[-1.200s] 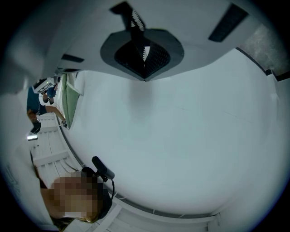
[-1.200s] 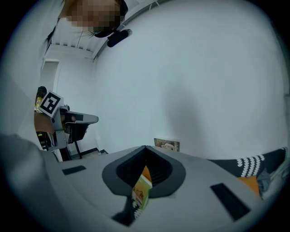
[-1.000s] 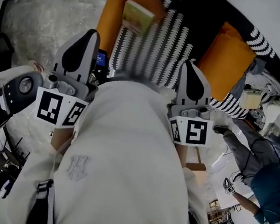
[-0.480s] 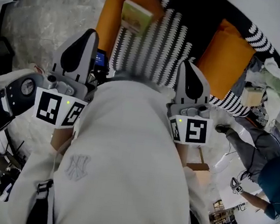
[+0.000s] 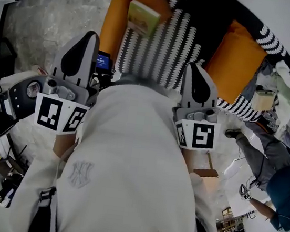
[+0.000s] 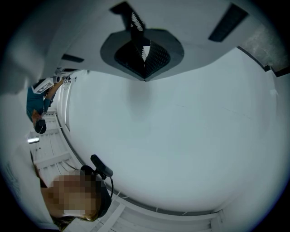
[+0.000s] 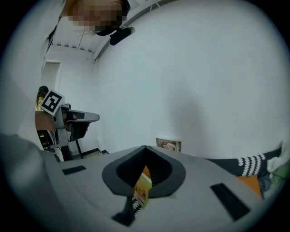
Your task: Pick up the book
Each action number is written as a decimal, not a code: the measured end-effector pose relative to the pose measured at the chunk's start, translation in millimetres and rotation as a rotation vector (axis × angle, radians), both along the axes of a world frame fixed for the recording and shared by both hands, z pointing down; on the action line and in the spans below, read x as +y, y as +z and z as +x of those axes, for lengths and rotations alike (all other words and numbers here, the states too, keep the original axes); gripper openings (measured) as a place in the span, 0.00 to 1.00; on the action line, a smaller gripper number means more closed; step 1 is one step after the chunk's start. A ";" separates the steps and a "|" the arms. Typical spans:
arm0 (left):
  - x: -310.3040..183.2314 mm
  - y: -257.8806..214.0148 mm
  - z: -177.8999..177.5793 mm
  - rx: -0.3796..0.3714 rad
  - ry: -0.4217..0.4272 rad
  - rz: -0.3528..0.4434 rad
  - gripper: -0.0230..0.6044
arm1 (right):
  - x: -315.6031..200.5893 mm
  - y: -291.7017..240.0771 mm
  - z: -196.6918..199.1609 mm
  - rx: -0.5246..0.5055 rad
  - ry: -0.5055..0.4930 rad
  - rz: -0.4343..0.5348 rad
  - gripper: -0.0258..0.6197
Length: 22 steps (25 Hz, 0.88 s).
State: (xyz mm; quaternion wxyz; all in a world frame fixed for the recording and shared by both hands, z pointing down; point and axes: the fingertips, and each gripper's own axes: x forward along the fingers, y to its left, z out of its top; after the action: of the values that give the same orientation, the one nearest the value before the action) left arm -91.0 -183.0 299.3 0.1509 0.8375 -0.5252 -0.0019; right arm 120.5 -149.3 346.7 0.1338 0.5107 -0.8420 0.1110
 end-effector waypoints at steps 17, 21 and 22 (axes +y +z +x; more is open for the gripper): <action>-18.2 21.6 2.3 0.040 -0.006 -0.063 0.05 | -53.4 30.3 -14.5 -0.072 -0.167 0.004 0.24; -27.5 30.1 -1.6 0.065 -0.013 -0.087 0.05 | -80.4 57.7 -22.9 -0.060 -0.195 -0.038 0.30; -29.8 32.3 -3.0 0.068 -0.020 -0.094 0.05 | -85.5 67.5 -25.3 -0.056 -0.204 -0.056 0.31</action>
State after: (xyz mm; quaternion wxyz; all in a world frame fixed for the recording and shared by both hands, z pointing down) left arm -94.0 -212.8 331.7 0.2076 0.8238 -0.5274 -0.0073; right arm 95.2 -234.9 414.2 0.1351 0.4149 -0.8897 0.1342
